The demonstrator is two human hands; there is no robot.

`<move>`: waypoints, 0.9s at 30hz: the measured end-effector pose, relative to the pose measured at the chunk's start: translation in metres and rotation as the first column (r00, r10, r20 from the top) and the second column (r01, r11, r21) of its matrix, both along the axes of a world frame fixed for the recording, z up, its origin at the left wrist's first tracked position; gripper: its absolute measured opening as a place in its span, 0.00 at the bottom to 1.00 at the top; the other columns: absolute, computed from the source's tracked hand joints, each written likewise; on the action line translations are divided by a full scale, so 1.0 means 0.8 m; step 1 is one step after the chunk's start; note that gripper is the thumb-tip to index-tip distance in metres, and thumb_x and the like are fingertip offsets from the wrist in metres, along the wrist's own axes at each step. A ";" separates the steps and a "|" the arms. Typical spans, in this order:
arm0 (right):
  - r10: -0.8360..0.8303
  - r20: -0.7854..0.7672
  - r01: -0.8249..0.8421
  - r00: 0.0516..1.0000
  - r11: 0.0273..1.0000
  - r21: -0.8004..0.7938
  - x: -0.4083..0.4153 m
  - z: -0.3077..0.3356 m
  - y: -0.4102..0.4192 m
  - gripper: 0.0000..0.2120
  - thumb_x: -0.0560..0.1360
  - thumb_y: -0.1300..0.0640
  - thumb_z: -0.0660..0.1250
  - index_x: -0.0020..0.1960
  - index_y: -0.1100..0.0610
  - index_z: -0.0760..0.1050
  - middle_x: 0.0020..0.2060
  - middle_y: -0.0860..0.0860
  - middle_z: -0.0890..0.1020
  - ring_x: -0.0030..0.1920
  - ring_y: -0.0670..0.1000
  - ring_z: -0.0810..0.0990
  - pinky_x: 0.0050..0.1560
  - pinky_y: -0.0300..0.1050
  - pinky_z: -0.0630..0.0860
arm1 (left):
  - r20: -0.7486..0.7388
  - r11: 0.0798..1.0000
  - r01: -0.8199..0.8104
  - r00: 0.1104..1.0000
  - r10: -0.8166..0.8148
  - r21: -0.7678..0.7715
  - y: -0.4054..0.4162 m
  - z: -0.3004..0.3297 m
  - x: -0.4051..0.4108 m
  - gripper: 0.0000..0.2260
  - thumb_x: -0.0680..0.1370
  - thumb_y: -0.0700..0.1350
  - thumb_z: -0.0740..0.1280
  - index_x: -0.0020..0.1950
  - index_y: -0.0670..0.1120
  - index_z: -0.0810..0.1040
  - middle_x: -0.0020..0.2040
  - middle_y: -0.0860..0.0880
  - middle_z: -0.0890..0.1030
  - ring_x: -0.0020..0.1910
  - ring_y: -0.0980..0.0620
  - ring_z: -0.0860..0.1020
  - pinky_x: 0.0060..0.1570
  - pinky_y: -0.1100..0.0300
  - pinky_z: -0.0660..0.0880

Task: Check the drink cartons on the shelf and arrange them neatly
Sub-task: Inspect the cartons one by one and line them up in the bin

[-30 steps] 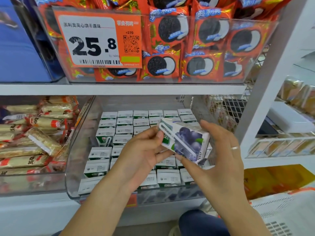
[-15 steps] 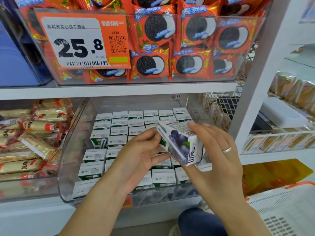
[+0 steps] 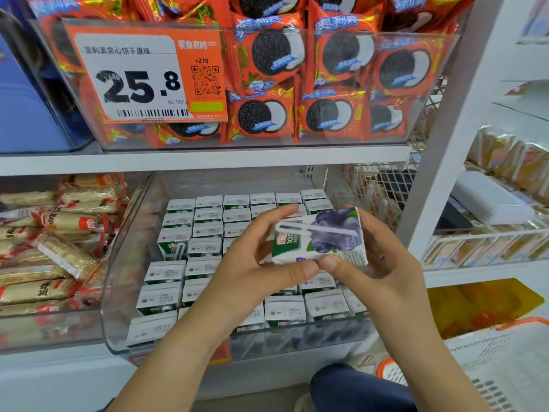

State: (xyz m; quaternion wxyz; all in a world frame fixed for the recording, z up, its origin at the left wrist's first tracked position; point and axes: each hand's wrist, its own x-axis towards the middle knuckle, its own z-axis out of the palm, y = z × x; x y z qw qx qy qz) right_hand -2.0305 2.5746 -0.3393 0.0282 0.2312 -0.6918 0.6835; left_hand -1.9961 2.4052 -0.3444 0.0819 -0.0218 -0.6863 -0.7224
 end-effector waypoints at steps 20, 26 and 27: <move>-0.058 -0.321 0.148 0.945 0.953 0.263 0.012 -0.006 -0.009 0.28 0.60 0.45 0.76 0.57 0.37 0.70 0.53 0.37 0.75 0.57 0.38 0.74 0.53 0.25 0.68 | -0.116 0.893 -0.060 0.993 0.009 -0.446 0.013 -0.020 -0.001 0.26 0.66 0.45 0.73 0.56 0.70 0.71 0.50 0.63 0.80 0.49 0.63 0.79 0.46 0.67 0.77; -0.069 -0.177 0.088 0.982 0.991 0.103 0.011 0.001 0.003 0.28 0.63 0.39 0.71 0.61 0.36 0.70 0.55 0.38 0.78 0.61 0.41 0.74 0.57 0.33 0.71 | -0.070 0.994 0.103 0.992 -0.106 -0.039 0.007 -0.010 -0.002 0.20 0.58 0.52 0.80 0.48 0.60 0.83 0.46 0.57 0.85 0.47 0.59 0.83 0.44 0.67 0.77; -0.058 -0.171 0.075 0.984 0.993 0.095 0.011 0.002 0.005 0.27 0.63 0.39 0.71 0.61 0.36 0.70 0.55 0.38 0.78 0.61 0.42 0.75 0.58 0.37 0.71 | -0.100 0.988 0.143 0.985 -0.137 0.052 0.006 -0.009 0.000 0.20 0.58 0.53 0.81 0.48 0.56 0.85 0.46 0.54 0.86 0.48 0.57 0.83 0.45 0.66 0.77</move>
